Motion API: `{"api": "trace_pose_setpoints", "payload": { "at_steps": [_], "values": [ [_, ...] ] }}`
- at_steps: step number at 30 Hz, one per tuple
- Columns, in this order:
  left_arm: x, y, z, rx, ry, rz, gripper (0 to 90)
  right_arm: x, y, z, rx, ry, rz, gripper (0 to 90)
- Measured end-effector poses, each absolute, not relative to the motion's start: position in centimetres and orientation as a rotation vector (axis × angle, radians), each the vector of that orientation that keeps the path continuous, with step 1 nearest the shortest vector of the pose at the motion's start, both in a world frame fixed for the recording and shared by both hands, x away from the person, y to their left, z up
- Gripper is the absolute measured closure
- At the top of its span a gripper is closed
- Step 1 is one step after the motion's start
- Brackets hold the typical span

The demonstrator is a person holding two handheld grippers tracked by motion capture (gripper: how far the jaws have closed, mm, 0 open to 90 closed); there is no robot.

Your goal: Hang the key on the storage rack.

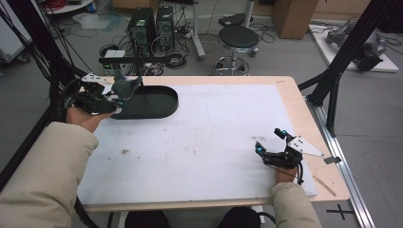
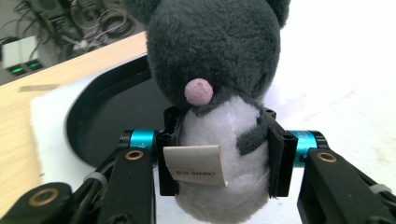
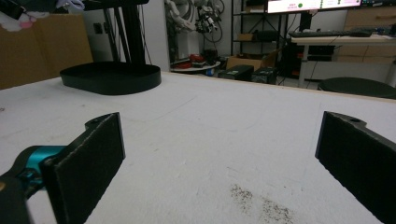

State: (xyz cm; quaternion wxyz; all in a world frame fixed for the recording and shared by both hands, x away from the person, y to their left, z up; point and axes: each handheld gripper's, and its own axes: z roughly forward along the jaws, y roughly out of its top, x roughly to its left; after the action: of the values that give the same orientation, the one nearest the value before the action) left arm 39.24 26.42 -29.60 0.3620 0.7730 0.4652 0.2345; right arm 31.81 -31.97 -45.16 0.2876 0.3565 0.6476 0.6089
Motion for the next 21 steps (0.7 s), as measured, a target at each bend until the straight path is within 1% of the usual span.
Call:
{"api": "trace_pose_setpoints", "payload": {
  "at_steps": [3,11,16,21],
  "values": [
    [39.8,27.1,-29.5,1.970,1.236,0.635,57.0,31.8,-32.0,-45.2,0.955,1.729,1.629,0.5],
    [40.8,28.8,-29.9,1.893,1.344,0.643,57.1,31.8,-31.9,-45.2,0.953,1.727,1.624,0.5],
    [41.1,28.9,-29.8,1.873,1.346,0.635,57.1,31.8,-31.9,-45.2,0.953,1.727,1.624,0.5],
    [41.5,28.6,-29.1,1.893,1.341,0.668,57.0,31.8,-31.9,-45.2,0.953,1.728,1.624,0.5]
  ]
}}
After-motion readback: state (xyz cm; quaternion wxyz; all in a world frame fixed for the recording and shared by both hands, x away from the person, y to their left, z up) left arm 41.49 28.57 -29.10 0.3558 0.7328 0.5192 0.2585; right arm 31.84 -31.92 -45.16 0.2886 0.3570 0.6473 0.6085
